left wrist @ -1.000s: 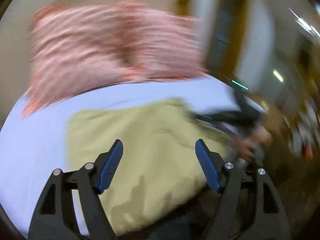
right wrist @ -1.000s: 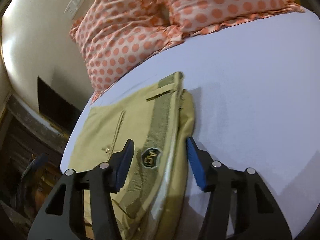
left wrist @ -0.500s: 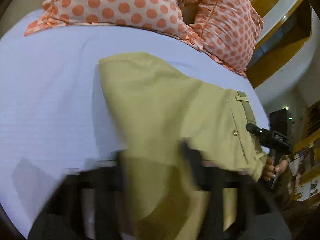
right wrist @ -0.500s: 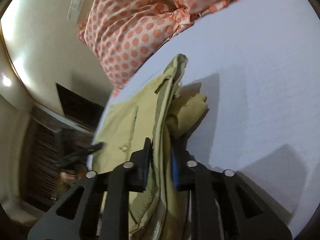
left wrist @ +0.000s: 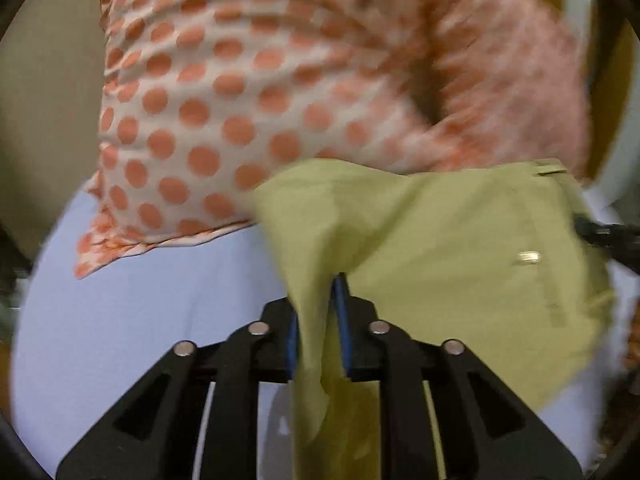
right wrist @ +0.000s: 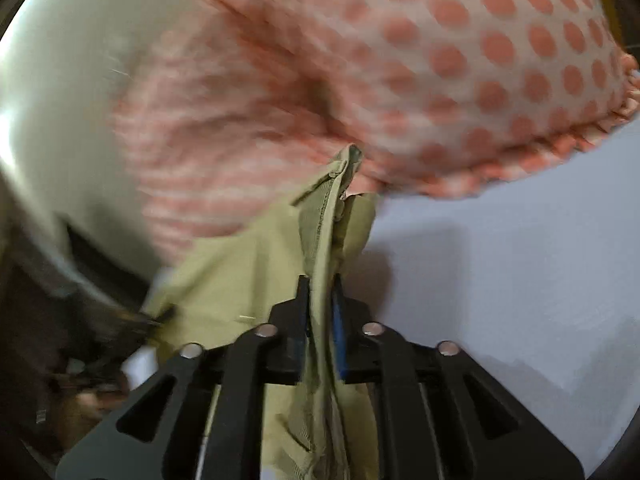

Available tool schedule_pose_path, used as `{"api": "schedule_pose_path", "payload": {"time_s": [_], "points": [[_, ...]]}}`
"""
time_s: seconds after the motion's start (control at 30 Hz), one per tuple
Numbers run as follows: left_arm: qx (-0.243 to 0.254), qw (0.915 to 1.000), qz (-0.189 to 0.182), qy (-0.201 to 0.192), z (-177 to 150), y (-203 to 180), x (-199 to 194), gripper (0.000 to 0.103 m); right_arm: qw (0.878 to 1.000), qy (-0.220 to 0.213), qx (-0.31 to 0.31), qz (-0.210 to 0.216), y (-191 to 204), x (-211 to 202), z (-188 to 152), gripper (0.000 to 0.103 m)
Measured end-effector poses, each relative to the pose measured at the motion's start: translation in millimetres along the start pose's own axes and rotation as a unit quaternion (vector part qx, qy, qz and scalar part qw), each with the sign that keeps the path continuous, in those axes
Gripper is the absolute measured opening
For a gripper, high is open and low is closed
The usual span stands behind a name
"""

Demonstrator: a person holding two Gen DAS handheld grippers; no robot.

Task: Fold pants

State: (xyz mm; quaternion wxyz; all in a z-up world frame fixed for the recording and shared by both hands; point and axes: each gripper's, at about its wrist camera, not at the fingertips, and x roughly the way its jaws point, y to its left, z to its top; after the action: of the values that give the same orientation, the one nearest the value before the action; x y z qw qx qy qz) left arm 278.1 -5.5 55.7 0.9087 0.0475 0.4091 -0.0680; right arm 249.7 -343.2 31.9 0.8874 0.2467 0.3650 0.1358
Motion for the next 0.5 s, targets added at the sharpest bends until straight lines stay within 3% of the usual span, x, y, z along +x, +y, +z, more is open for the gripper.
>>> {"api": "schedule_pose_path", "payload": {"time_s": [0.03,0.07,0.13,0.17,0.2,0.27,0.33,0.4,0.43,0.5], "points": [[-0.011,0.9999,-0.001,0.007,-3,4,3,0.020,0.999,0.026,0.005,-0.046,-6,11,-2,0.020],[-0.027,0.9996,-0.011,-0.002,-8,12,-5,0.020,0.998,0.035,0.014,-0.057,-13,10,-5,0.020],[-0.031,0.9990,-0.019,-0.027,-17,19,-25,0.020,0.999,-0.010,0.013,-0.031,-17,-12,-12,0.025],[-0.030,0.9978,-0.043,-0.042,-23,20,-41,0.023,1.000,-0.020,0.005,-0.012,-15,-19,-14,0.028],[-0.032,0.9961,-0.067,-0.047,-26,20,-50,0.025,1.000,-0.019,-0.001,0.012,-12,-22,-16,0.036],[-0.033,0.9903,-0.125,-0.052,-31,13,-63,0.045,0.998,0.004,-0.012,0.055,0,-16,-23,0.050],[-0.025,0.9866,-0.159,-0.025,-37,-5,-57,0.054,0.998,0.037,-0.018,0.054,9,3,-31,0.073],[-0.026,0.9876,-0.150,0.040,-40,-21,-24,0.054,0.998,0.066,0.000,0.018,2,21,-34,0.075],[-0.032,0.9880,-0.136,0.066,-41,-24,-6,0.047,0.998,0.059,0.008,0.024,1,24,-34,0.076],[-0.040,0.9907,-0.119,0.052,-45,-25,-2,0.046,0.998,0.066,0.021,0.011,4,23,-32,0.076]]}}
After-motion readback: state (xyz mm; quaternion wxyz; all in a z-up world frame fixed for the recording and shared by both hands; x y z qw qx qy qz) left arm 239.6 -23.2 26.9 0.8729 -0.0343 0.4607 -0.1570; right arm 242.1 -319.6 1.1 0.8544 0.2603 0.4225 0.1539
